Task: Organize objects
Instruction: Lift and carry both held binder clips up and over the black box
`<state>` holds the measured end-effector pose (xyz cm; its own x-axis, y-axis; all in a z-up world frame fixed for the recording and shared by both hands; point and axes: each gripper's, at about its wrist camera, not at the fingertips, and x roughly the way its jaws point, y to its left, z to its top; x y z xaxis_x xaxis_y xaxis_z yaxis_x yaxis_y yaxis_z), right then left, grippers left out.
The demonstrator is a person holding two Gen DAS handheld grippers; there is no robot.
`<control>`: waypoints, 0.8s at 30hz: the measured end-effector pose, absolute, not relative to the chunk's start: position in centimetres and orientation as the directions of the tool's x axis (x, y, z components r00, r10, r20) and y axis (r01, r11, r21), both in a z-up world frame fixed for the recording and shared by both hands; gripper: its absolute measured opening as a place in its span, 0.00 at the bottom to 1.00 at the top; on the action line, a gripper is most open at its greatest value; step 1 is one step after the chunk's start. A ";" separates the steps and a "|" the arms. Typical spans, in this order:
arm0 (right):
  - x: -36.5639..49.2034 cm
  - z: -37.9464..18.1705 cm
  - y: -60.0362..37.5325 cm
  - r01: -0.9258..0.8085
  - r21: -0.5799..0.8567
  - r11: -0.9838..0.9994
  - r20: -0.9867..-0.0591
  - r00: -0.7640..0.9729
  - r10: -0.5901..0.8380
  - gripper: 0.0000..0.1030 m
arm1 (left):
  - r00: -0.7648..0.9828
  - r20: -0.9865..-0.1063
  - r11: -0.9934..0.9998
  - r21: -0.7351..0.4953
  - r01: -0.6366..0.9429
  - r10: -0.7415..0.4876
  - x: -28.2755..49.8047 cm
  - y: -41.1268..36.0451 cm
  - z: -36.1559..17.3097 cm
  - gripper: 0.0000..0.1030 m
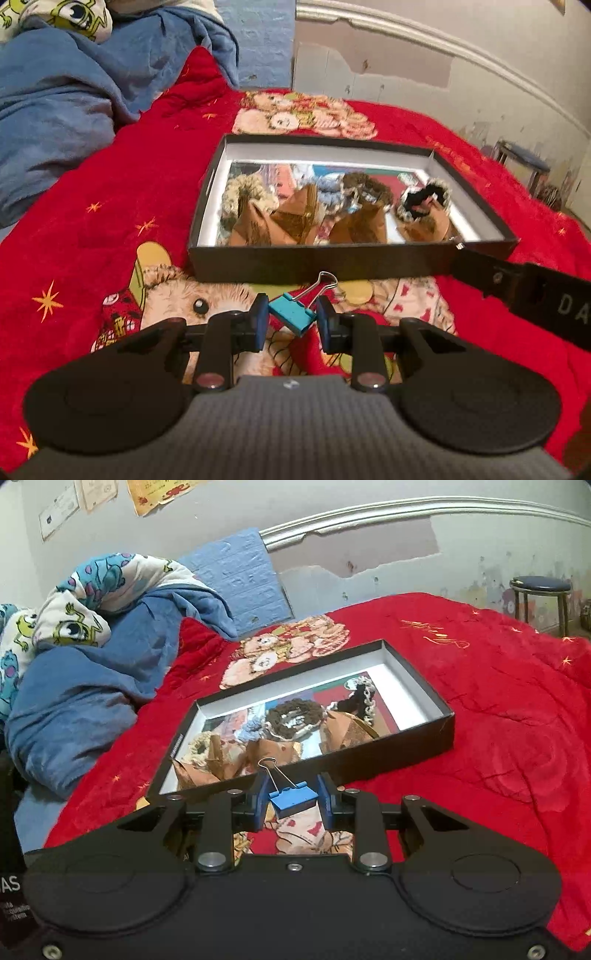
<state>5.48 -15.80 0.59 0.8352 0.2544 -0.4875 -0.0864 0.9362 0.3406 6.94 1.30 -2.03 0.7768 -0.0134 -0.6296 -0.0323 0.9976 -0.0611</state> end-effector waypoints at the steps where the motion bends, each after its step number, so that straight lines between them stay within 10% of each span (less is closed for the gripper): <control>1: 5.6 0.7 -15.8 -0.093 0.340 0.936 -0.480 0.838 0.258 0.26 | 0.785 -0.620 0.998 -0.062 -0.026 -0.018 6.9 1.3 -1.9 0.30; 24: 5.4 -0.2 -15.1 -0.044 0.310 0.950 -0.501 0.841 0.203 0.26 | 0.825 -0.561 0.995 -0.101 0.014 -0.069 6.0 0.4 -2.6 0.32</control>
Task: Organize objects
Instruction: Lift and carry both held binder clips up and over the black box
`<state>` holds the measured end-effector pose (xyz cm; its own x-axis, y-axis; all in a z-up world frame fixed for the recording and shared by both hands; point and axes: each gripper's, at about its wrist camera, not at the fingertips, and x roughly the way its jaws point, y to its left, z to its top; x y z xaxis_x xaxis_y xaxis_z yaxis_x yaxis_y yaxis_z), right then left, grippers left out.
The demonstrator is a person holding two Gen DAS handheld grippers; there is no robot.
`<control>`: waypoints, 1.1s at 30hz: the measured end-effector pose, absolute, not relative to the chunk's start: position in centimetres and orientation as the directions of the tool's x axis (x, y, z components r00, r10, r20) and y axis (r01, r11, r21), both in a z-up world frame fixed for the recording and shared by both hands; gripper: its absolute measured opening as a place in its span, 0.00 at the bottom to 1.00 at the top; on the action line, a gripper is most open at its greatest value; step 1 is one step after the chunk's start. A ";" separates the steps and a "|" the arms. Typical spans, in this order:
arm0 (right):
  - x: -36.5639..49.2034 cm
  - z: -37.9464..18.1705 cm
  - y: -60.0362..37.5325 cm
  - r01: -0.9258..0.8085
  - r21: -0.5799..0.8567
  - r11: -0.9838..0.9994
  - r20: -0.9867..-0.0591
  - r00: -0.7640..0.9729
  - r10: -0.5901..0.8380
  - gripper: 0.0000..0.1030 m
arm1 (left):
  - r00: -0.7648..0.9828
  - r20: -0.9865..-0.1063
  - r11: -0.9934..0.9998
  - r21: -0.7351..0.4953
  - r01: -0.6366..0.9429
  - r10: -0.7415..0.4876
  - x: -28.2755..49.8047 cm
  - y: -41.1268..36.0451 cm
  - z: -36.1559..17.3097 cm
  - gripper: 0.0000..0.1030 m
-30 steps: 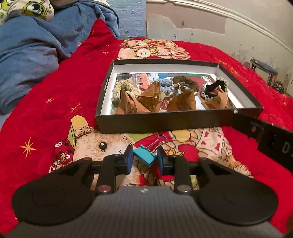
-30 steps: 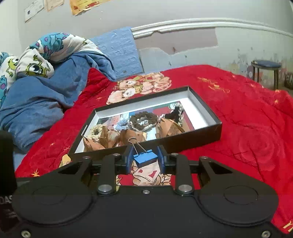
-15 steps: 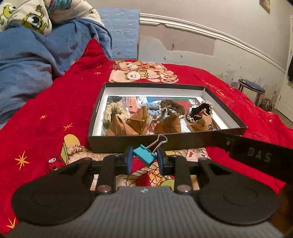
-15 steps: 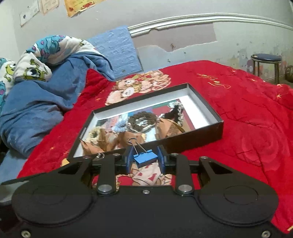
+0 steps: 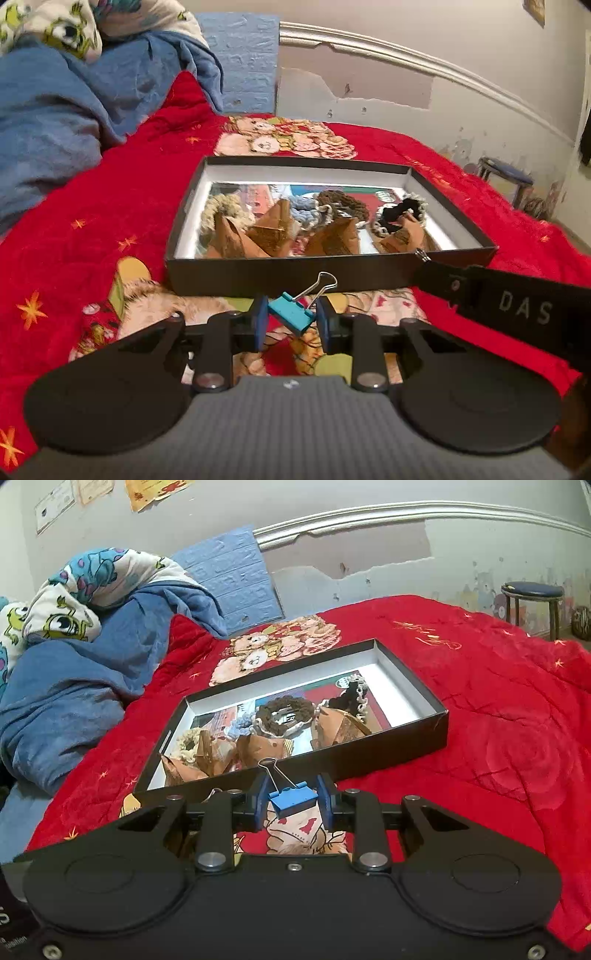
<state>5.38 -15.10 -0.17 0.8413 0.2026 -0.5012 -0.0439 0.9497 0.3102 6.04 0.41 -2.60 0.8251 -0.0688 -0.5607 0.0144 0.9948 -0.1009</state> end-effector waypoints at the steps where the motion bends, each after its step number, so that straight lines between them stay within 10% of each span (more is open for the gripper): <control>1: 5.4 -0.2 -15.2 -0.038 0.313 0.949 -0.503 0.841 0.199 0.26 | 0.821 -0.563 0.990 -0.137 0.016 -0.091 6.0 0.7 -2.6 0.32; 33: 5.8 -0.2 -15.7 -0.054 0.400 0.915 -0.503 0.821 0.268 0.26 | 0.847 -0.527 0.985 -0.173 -0.022 -0.074 5.9 1.9 -0.9 0.32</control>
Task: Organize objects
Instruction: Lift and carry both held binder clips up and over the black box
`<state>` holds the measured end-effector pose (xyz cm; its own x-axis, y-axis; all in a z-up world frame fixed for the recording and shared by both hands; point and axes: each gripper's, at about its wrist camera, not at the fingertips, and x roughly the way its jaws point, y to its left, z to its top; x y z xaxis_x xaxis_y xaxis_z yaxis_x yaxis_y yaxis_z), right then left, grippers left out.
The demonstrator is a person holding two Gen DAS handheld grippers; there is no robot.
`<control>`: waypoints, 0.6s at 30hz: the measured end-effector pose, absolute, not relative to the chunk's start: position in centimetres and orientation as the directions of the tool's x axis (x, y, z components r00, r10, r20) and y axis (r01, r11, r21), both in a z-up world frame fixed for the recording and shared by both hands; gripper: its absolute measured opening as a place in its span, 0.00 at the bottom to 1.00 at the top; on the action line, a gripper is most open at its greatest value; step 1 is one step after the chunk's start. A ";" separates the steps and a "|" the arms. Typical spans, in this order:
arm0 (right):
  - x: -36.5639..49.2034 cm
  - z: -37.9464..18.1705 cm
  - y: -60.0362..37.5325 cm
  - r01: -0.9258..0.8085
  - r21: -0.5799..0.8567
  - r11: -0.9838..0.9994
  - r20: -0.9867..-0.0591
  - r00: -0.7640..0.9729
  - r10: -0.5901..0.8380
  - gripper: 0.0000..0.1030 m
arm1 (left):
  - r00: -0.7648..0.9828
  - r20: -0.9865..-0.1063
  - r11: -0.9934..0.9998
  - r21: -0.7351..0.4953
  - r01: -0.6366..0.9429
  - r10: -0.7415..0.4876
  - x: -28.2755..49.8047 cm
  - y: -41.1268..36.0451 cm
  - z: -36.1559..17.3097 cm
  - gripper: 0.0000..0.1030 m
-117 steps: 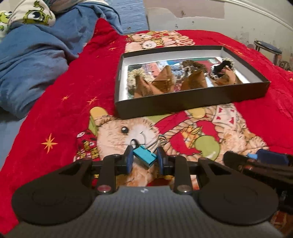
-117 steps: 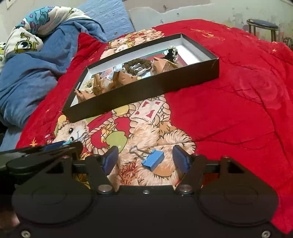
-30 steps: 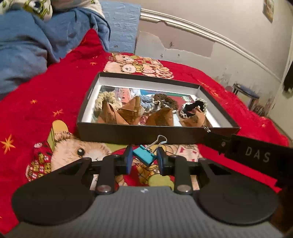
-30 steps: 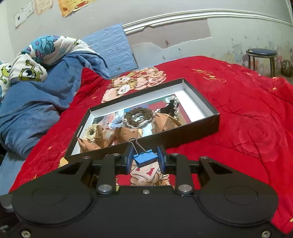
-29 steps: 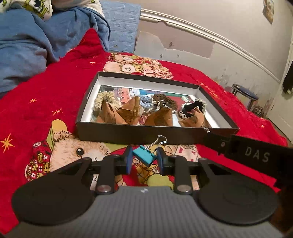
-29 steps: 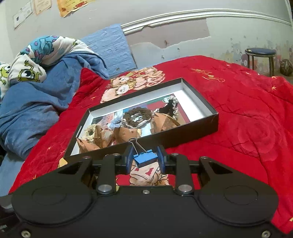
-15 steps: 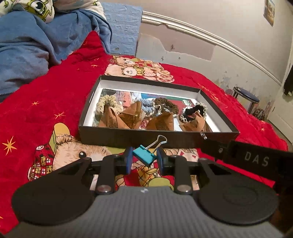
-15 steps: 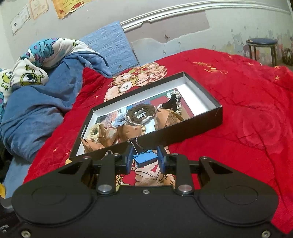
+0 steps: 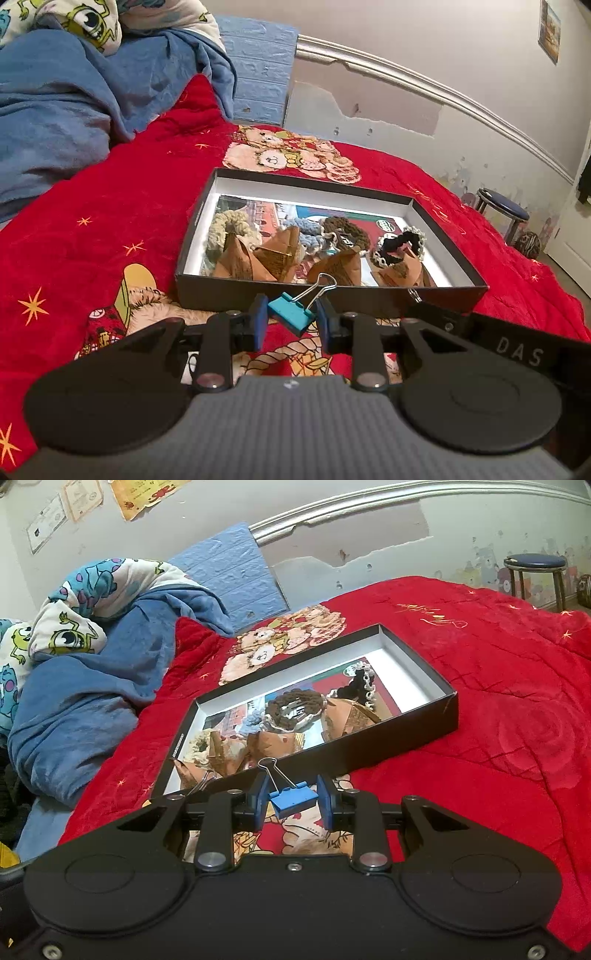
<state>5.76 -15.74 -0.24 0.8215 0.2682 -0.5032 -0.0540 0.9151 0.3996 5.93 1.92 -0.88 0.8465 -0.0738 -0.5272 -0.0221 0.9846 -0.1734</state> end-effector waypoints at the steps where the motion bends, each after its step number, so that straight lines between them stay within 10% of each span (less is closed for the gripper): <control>1: 5.8 -0.2 -15.7 -0.056 0.398 0.916 -0.503 0.822 0.269 0.26 | 0.847 -0.527 0.985 -0.173 -0.023 -0.072 5.9 2.0 -0.8 0.32; 18: 6.0 -0.9 -15.2 -0.060 0.381 0.923 -0.533 0.801 0.272 0.26 | 0.800 -0.599 0.996 -0.081 -0.031 -0.024 6.6 1.1 -1.9 0.32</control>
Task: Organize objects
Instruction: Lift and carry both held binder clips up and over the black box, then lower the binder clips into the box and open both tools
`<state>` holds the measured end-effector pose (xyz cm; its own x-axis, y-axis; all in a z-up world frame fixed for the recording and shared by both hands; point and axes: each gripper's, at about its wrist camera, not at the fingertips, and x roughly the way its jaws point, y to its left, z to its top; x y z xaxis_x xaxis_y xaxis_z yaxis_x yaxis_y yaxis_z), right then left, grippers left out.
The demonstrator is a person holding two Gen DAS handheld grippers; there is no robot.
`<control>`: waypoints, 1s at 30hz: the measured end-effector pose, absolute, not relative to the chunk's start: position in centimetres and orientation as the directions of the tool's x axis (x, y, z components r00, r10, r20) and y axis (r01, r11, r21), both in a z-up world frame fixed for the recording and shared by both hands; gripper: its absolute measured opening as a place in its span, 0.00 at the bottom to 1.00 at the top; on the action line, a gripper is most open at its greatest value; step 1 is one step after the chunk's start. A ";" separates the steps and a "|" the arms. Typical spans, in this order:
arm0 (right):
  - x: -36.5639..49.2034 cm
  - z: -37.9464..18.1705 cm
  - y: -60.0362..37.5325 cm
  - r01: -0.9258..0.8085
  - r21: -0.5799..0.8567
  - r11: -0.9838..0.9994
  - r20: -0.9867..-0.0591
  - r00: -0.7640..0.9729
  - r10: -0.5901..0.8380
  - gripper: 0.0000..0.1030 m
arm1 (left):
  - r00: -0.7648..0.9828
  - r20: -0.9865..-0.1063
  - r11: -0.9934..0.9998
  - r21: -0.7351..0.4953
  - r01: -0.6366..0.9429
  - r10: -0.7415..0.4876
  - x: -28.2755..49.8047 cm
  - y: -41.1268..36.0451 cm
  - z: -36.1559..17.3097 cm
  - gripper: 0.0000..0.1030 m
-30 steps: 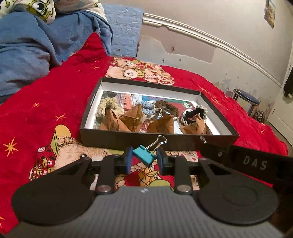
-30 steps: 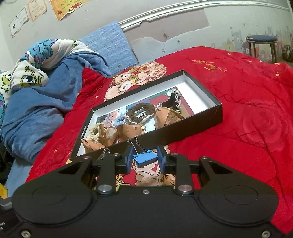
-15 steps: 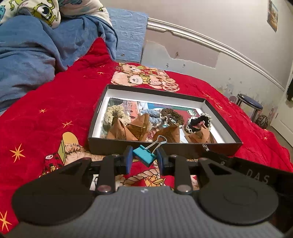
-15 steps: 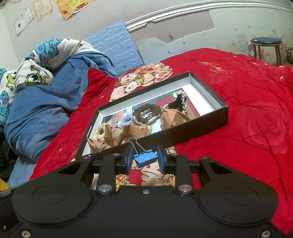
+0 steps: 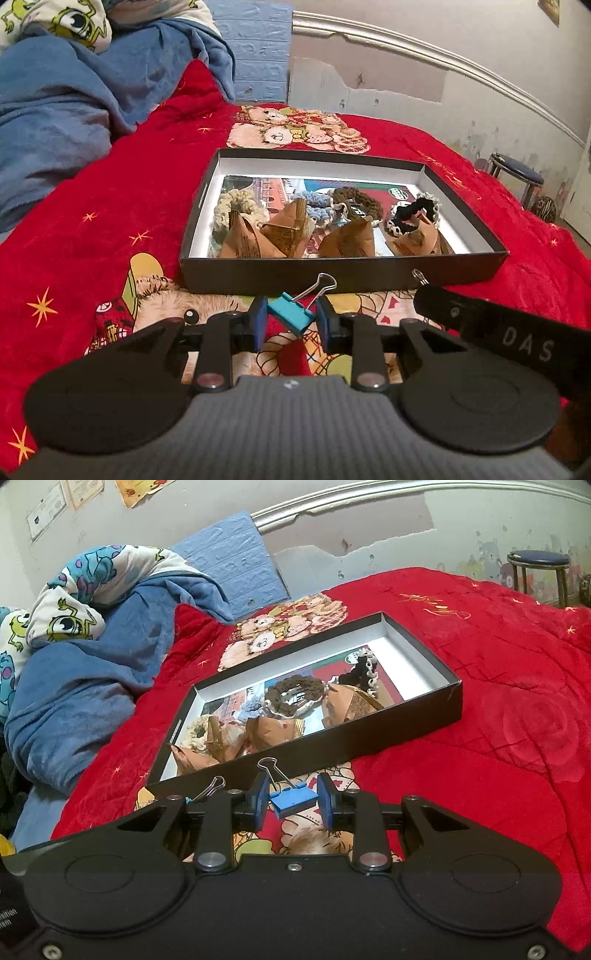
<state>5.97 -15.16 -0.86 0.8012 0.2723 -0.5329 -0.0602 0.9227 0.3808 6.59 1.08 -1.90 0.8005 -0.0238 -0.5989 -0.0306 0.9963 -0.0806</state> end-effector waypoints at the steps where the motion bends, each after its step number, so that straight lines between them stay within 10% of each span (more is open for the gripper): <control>1: 5.9 -0.8 -15.1 -0.064 0.379 0.923 -0.530 0.802 0.274 0.26 | 0.801 -0.598 0.996 -0.085 -0.033 -0.025 6.6 1.1 -1.9 0.32; 17: 16.9 5.3 -18.6 -0.095 0.517 0.851 -0.476 0.794 0.378 0.26 | 0.820 -0.567 0.985 -0.170 -0.023 -0.079 13.7 4.2 4.6 0.32; 30: 31.0 -2.5 -19.5 0.049 0.509 0.859 -0.632 0.699 0.335 0.26 | 0.688 -0.715 0.983 -0.184 -0.013 -0.125 27.5 4.8 -1.9 0.32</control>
